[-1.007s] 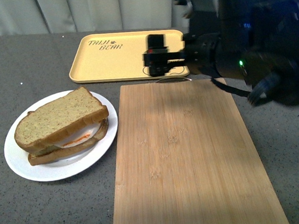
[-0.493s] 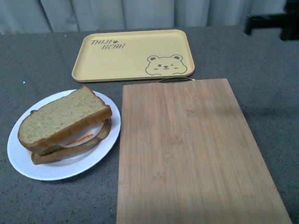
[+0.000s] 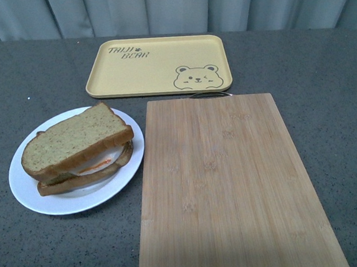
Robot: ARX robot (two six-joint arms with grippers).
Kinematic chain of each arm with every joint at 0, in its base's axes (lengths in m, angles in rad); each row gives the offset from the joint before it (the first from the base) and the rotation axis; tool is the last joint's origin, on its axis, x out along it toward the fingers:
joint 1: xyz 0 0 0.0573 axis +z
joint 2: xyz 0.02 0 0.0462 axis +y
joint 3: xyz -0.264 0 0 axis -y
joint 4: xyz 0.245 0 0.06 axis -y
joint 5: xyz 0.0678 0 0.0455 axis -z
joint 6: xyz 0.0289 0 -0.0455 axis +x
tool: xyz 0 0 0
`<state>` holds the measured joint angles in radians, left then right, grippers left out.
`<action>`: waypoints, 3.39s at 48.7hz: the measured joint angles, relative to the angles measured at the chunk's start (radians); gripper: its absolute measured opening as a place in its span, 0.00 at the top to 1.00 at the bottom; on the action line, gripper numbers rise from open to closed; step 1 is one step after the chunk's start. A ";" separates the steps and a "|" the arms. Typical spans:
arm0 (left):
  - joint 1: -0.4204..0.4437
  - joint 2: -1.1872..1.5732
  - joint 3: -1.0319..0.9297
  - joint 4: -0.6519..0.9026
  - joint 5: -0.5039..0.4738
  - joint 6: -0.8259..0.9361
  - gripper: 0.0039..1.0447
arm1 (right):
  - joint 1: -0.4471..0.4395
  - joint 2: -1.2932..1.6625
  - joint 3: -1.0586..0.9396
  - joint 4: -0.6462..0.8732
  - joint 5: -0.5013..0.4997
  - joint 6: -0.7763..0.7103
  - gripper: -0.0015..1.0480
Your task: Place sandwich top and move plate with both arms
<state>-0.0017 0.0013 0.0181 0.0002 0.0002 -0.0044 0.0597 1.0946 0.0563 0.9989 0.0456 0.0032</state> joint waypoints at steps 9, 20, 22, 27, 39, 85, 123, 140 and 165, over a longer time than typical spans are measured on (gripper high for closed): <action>0.000 0.000 0.000 0.000 0.000 0.000 0.06 | -0.057 -0.242 -0.027 -0.189 -0.043 0.000 0.99; 0.000 0.000 0.000 0.000 0.000 0.000 0.06 | -0.057 -0.404 -0.047 -0.329 -0.045 0.000 0.99; 0.000 0.000 0.000 0.000 0.000 0.000 0.06 | -0.057 -0.439 -0.048 -0.362 -0.045 0.000 0.99; 0.000 0.000 0.000 0.000 0.000 0.000 0.06 | -0.058 -0.521 -0.052 -0.436 -0.045 0.000 0.99; 0.000 0.000 0.000 0.000 0.000 0.000 0.06 | -0.058 -0.689 -0.052 -0.592 -0.046 0.000 0.99; 0.000 0.000 0.000 0.000 0.000 0.000 0.06 | -0.058 -1.087 -0.051 -0.993 -0.048 0.000 0.99; -0.003 0.336 0.089 -0.123 0.039 -0.235 0.06 | -0.058 -1.090 -0.051 -0.997 -0.048 -0.002 0.09; -0.018 1.270 0.242 0.363 0.194 -0.620 0.06 | -0.058 -1.090 -0.051 -0.997 -0.048 -0.002 0.09; 0.141 1.762 0.419 0.463 0.315 -0.925 0.06 | -0.058 -1.090 -0.051 -0.997 -0.048 -0.002 0.09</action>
<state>0.1390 1.7638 0.4374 0.4637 0.3157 -0.9295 0.0017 0.0044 0.0048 0.0017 -0.0021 0.0017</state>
